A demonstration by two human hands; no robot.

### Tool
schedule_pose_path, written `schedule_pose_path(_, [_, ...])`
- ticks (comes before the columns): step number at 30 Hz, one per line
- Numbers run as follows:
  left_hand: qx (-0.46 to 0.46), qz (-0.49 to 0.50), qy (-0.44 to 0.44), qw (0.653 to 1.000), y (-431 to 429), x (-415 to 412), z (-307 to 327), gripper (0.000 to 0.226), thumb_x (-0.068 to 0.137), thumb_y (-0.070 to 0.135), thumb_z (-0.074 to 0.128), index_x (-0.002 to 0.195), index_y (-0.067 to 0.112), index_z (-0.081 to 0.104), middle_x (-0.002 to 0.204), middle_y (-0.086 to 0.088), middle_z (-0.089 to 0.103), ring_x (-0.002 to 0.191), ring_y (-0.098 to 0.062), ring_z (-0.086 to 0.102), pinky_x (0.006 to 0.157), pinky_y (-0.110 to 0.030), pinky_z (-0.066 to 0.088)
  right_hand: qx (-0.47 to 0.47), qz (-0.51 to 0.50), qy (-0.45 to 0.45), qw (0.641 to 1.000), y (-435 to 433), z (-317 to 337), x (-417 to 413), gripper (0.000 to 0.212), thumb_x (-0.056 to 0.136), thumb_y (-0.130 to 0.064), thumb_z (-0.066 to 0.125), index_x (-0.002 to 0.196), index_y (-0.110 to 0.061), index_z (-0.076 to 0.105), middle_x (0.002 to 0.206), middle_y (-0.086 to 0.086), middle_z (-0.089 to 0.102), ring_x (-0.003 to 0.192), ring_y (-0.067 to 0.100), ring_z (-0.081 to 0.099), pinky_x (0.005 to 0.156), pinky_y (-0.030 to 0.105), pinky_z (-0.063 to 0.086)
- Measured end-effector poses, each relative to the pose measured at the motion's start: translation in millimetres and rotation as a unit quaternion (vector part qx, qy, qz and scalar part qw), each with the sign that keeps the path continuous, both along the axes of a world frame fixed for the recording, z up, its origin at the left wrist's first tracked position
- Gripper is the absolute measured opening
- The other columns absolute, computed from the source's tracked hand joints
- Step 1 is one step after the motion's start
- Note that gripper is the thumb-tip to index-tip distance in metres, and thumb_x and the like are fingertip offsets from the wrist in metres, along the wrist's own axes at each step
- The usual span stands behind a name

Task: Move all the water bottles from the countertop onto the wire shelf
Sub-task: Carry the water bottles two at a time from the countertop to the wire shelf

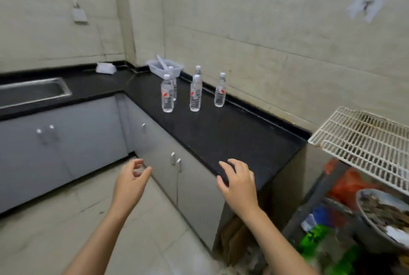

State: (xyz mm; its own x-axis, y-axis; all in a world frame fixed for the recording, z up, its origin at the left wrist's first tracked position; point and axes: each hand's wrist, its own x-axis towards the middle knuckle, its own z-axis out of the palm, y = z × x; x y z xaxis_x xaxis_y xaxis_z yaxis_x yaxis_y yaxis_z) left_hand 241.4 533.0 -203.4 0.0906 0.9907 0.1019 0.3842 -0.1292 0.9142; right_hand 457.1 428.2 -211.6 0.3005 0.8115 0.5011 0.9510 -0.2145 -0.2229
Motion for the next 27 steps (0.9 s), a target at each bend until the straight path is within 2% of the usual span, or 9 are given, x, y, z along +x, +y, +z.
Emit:
schedule_pose_path(2, [-0.016, 0.036, -0.005, 0.999, 6, -43, -9, 0.031, 0.086, 0.012, 0.058, 0.116, 0.004, 0.054, 0.118, -0.015, 0.056, 0.091, -0.022, 0.051, 0.081, -0.033, 0.039, -0.014, 0.034, 0.000, 0.999, 18, -9, -34, 0.033, 0.067, -0.035, 0.056, 0.093, -0.019, 0.070, 0.092, 0.003, 0.069, 0.088, 0.020, 0.066, 0.062, 0.034, 0.055])
schedule_pose_path(6, [-0.034, 0.117, -0.018, 0.992, 14, -113, -25, 0.034, 0.086, 0.013, 0.058, 0.118, 0.003, 0.053, 0.120, -0.017, 0.057, 0.092, -0.023, 0.052, 0.082, -0.032, 0.038, -0.023, 0.113, -0.027, 0.993, 57, -12, -82, 0.040, 0.067, -0.039, 0.042, 0.091, -0.021, 0.069, 0.089, 0.002, 0.069, 0.093, 0.012, 0.045, 0.060, 0.030, 0.054])
schedule_pose_path(10, [-0.050, 0.173, -0.009, 0.984, 29, -150, -39, 0.033, 0.086, 0.014, 0.057, 0.117, 0.003, 0.053, 0.121, -0.017, 0.057, 0.091, -0.022, 0.051, 0.078, -0.031, 0.038, -0.021, 0.158, -0.013, 0.987, 103, -10, -110, 0.040, 0.069, -0.039, 0.042, 0.090, -0.019, 0.070, 0.089, 0.003, 0.069, 0.093, 0.012, 0.050, 0.060, 0.032, 0.054])
schedule_pose_path(13, [-0.057, 0.198, 0.003, 0.979, 47, -161, -47, 0.035, 0.086, 0.016, 0.057, 0.119, 0.004, 0.052, 0.123, -0.016, 0.056, 0.092, -0.022, 0.051, 0.081, -0.033, 0.039, -0.048, 0.183, 0.014, 0.982, 138, -16, -121, 0.041, 0.068, -0.038, 0.044, 0.090, -0.017, 0.070, 0.090, 0.007, 0.069, 0.094, 0.017, 0.055, 0.061, 0.039, 0.055])
schedule_pose_path(15, [-0.055, 0.210, 0.018, 0.976, 64, -164, -48, 0.035, 0.086, 0.016, 0.057, 0.119, 0.005, 0.052, 0.122, -0.016, 0.057, 0.091, -0.022, 0.050, 0.081, -0.033, 0.038, -0.070, 0.195, 0.025, 0.978, 164, -20, -125, 0.038, 0.067, -0.036, 0.048, 0.089, -0.015, 0.070, 0.089, 0.009, 0.069, 0.084, 0.025, 0.067, 0.060, 0.041, 0.055])
schedule_pose_path(18, [-0.042, 0.226, 0.035, 0.973, 106, -162, -46, 0.034, 0.086, 0.016, 0.057, 0.118, 0.004, 0.053, 0.120, -0.015, 0.056, 0.089, -0.022, 0.051, 0.081, -0.033, 0.039, -0.075, 0.207, 0.034, 0.975, 213, -25, -119, 0.039, 0.067, -0.036, 0.045, 0.086, -0.014, 0.071, 0.086, 0.009, 0.069, 0.079, 0.026, 0.070, 0.058, 0.038, 0.055])
schedule_pose_path(21, [-0.021, 0.236, 0.042, 0.971, 158, -151, -41, 0.033, 0.086, 0.015, 0.058, 0.116, 0.004, 0.054, 0.119, -0.017, 0.056, 0.091, -0.021, 0.051, 0.085, -0.035, 0.040, -0.055, 0.217, 0.091, 0.970, 272, -31, -106, 0.042, 0.070, -0.034, 0.047, 0.094, -0.009, 0.070, 0.095, 0.013, 0.068, 0.090, 0.031, 0.066, 0.070, 0.042, 0.053])
schedule_pose_path(24, [-0.012, 0.233, 0.053, 0.971, 206, -132, -33, 0.034, 0.086, 0.016, 0.058, 0.117, 0.004, 0.053, 0.120, -0.015, 0.056, 0.093, -0.018, 0.050, 0.087, -0.035, 0.040, -0.071, 0.197, 0.159, 0.965, 323, -26, -86, 0.038, 0.084, -0.025, 0.055, 0.119, -0.011, 0.059, 0.122, 0.010, 0.055, 0.119, 0.028, 0.047, 0.094, 0.039, 0.037])
schedule_pose_path(27, [-0.005, 0.234, 0.042, 0.971, 247, -113, -29, 0.035, 0.087, 0.016, 0.058, 0.119, 0.005, 0.053, 0.121, -0.013, 0.055, 0.094, -0.019, 0.051, 0.082, -0.031, 0.039, -0.078, 0.202, 0.176, 0.960, 370, -25, -62, 0.038, 0.086, -0.021, 0.056, 0.124, -0.015, 0.054, 0.128, 0.005, 0.050, 0.122, 0.023, 0.040, 0.097, 0.035, 0.032])
